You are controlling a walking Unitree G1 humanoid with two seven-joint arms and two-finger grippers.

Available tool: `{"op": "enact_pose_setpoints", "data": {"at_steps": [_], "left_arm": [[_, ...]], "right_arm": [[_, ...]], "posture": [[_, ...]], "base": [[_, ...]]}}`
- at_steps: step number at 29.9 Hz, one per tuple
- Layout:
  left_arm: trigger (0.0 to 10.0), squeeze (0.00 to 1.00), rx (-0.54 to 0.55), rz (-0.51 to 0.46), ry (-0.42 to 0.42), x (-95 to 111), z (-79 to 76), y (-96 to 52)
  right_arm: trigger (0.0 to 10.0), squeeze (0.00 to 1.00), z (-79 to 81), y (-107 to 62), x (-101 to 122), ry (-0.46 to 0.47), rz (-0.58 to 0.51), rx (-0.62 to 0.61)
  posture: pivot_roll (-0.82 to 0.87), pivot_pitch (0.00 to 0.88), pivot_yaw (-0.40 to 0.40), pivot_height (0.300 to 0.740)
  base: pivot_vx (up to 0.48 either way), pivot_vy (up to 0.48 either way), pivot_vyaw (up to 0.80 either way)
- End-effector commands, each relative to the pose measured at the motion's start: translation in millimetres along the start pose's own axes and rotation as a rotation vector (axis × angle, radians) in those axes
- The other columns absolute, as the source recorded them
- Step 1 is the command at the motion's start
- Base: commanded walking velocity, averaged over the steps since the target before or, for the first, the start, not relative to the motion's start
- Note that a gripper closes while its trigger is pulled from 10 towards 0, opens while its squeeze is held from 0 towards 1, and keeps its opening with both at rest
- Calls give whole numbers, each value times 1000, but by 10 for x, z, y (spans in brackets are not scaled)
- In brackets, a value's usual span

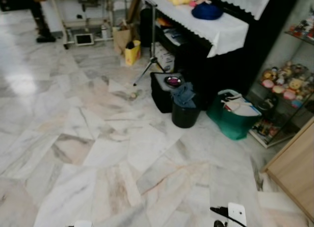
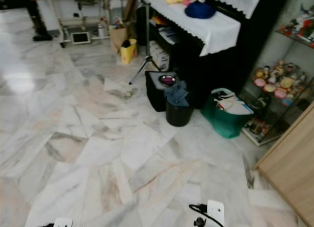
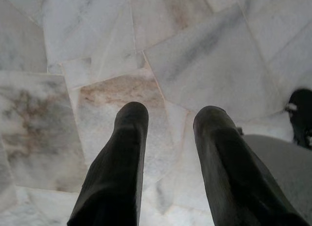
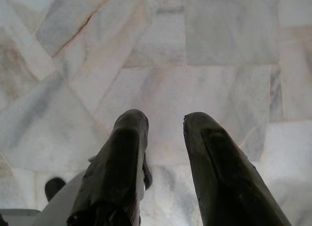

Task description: Hang keys on a hook

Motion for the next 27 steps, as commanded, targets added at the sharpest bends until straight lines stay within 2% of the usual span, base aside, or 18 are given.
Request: {"op": "enact_pose_setpoints", "data": {"at_steps": [1,5,11,15,27], "left_arm": [[10000,0,-11,21,28,-40,-22,-5],[10000,0,-12,1,40,1,-29,1],[10000,0,24,-7,-19,38,22,10],[10000,0,8,5,4,28,18,11],[10000,0,4,-25,-9,111,60,26]], "right_arm": [[10000,0,-36,-3,10,13,-6,-9],[10000,0,-28,-3,19,14,-11,0],[10000,0,-33,-3,9,-9,2,4],[10000,0,-40,-5,6,18,-6,-3],[10000,0,-22,-1,17,23,-7,-1]], "posture": [[31,8,-23,740],[34,20,-26,740],[47,28,-32,740],[22,32,-17,740],[21,34,-12,740]], "base": [[0,0,-750],[0,0,-753],[0,0,-755],[0,0,-753],[0,0,-754]]}}
Point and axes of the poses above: a point about 5 cm out from each wrist's last joint towards the gripper, its own y axis pointing out of the wrist towards the gripper, its own x axis along the axis of the wrist's last joint, z = x × y, the point moved 2 cm from there along y, pointing out of the wrist towards the gripper, and after that the axes turned 5 degrees about y, right-handed, at the moved point
